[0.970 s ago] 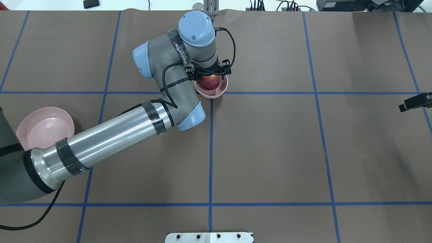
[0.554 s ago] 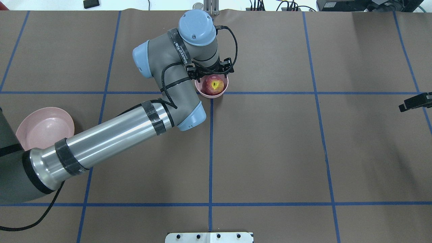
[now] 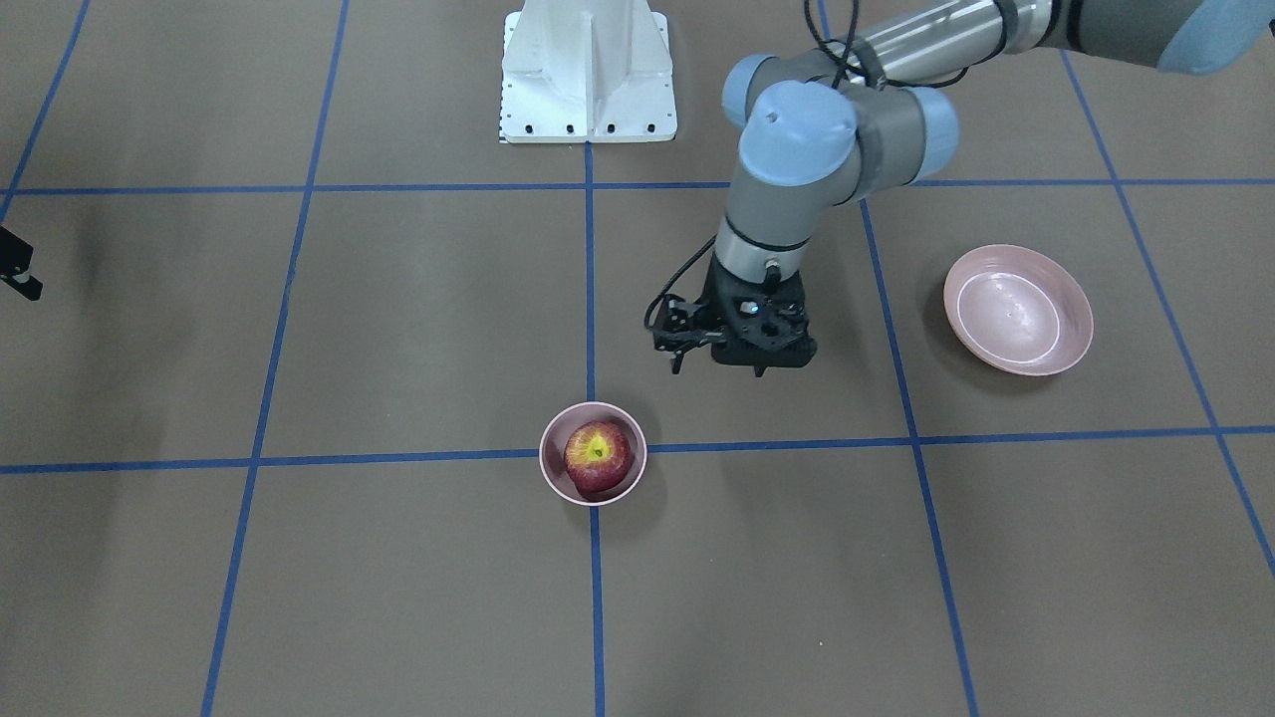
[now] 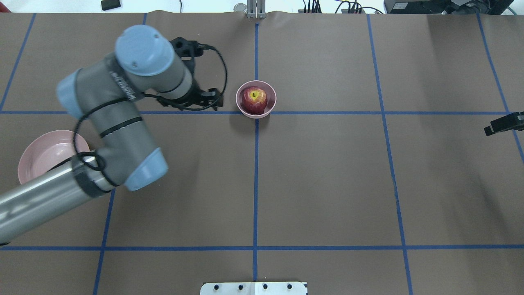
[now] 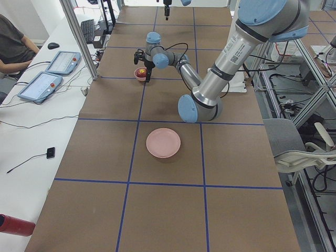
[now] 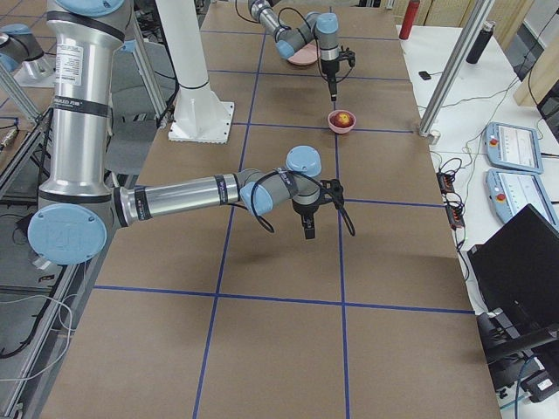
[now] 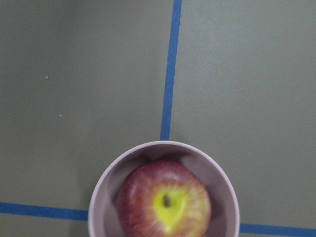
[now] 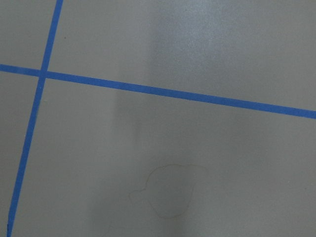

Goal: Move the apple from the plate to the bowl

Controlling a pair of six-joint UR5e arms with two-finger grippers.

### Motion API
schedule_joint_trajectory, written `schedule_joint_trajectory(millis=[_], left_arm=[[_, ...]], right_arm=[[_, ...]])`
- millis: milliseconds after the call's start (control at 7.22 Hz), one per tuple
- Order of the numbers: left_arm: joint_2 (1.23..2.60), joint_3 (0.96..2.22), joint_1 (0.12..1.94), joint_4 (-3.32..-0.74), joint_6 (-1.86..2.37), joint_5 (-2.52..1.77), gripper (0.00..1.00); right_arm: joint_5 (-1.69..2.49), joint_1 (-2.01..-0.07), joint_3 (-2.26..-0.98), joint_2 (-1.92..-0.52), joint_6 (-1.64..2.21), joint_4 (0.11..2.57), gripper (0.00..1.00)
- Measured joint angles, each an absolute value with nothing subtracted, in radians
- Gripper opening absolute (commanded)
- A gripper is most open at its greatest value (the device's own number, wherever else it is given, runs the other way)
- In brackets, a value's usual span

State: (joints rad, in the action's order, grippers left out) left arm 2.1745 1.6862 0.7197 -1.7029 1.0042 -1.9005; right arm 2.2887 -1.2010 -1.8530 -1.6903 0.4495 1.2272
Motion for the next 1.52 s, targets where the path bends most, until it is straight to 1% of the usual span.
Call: schedule_joint_trajectory(millis=[139, 277, 416, 554, 693, 831, 970, 1247, 1524], left_arm=[[2.030, 1.796, 0.775, -1.686, 0.851, -1.918, 0.97], [1.906, 1.853, 0.860, -1.682, 0.685, -1.974, 0.97], [1.800, 1.867, 0.980, -1.682, 0.498, -2.071, 0.97], [1.713, 1.846, 1.113, -1.684, 0.303, -2.164, 0.97], [1.652, 1.798, 1.235, -1.686, 0.137, -2.230, 0.98], [1.606, 1.742, 1.329, -1.693, 0.018, -2.285, 0.98], [1.570, 1.705, 1.376, -1.705, -0.034, -2.325, 0.98], [1.550, 1.661, 1.398, -1.724, -0.033, -2.346, 0.98], [1.568, 1.641, 1.398, -1.733, -0.025, -2.350, 0.98]], right_arm=[[2.289, -1.201, -1.853, -1.690, 0.449, 1.227, 1.00], [2.288, -1.201, -1.852, -1.690, 0.449, 1.227, 1.00], [2.288, -1.201, -1.853, -1.690, 0.449, 1.227, 1.00], [2.288, -1.201, -1.853, -1.691, 0.447, 1.226, 1.00], [2.288, -1.201, -1.853, -1.694, 0.443, 1.226, 1.00], [2.288, -1.202, -1.854, -1.698, 0.440, 1.225, 1.00], [2.289, -1.205, -1.859, -1.705, 0.439, 1.222, 1.00], [2.297, -1.223, -1.879, -1.728, 0.437, 1.219, 1.00], [2.304, -1.236, -1.892, -1.742, 0.435, 1.219, 0.99]])
